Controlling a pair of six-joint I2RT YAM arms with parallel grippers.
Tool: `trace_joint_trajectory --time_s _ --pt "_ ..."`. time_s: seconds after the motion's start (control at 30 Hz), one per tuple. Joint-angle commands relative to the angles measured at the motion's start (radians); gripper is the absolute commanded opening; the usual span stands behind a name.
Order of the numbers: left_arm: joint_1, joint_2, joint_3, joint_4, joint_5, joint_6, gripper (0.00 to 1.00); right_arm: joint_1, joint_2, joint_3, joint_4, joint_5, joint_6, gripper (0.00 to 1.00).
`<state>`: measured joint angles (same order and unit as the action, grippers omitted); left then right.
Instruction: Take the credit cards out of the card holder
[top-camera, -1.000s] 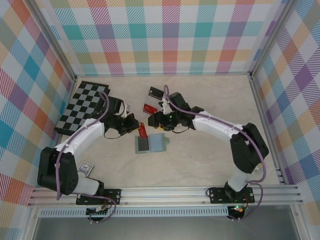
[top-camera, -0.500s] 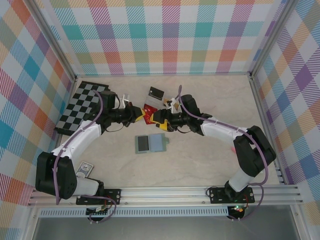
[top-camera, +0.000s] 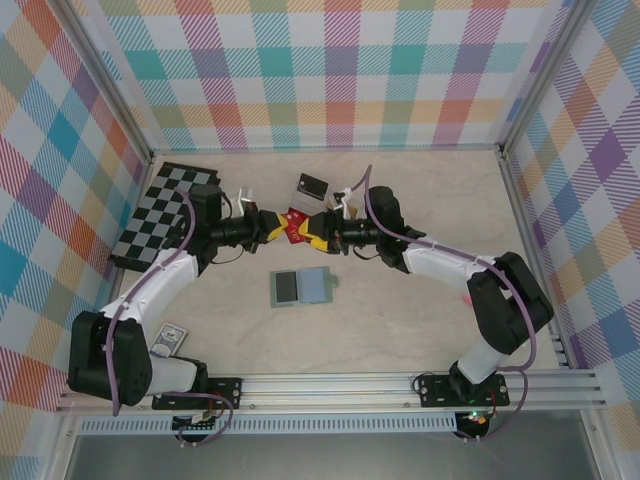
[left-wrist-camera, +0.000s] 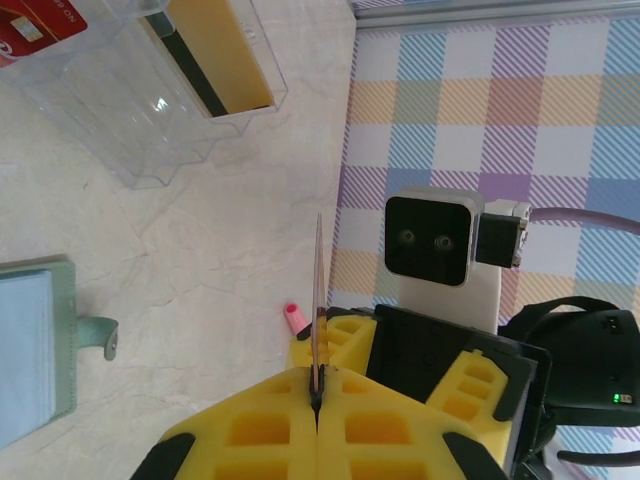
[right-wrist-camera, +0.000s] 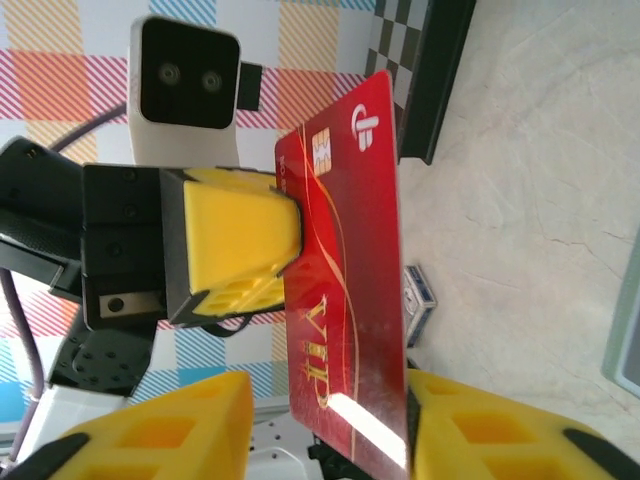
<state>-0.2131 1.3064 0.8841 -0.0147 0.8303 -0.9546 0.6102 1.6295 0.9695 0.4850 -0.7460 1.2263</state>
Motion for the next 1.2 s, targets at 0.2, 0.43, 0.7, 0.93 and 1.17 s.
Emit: trace_joint_trajectory --time_s 0.2,0.43,0.7,0.93,1.17 --pt "0.017 -0.045 -0.006 0.021 0.053 -0.02 0.05 -0.004 -0.051 0.016 0.024 0.007 0.062 0.21" --pt "0.018 -0.037 0.057 -0.162 -0.013 0.12 0.15 -0.004 -0.044 0.067 -0.095 0.029 -0.018 0.0" --pt "0.02 -0.062 0.124 -0.537 -0.397 0.342 0.74 -0.004 -0.026 0.246 -0.553 0.168 -0.457 0.0" --pt "0.023 -0.07 0.102 -0.618 -0.566 0.416 0.92 -0.004 0.068 0.42 -0.808 0.294 -0.929 0.0" --pt "0.026 -0.064 0.073 -0.618 -0.618 0.43 1.0 -0.004 0.193 0.545 -0.839 0.369 -1.333 0.0"
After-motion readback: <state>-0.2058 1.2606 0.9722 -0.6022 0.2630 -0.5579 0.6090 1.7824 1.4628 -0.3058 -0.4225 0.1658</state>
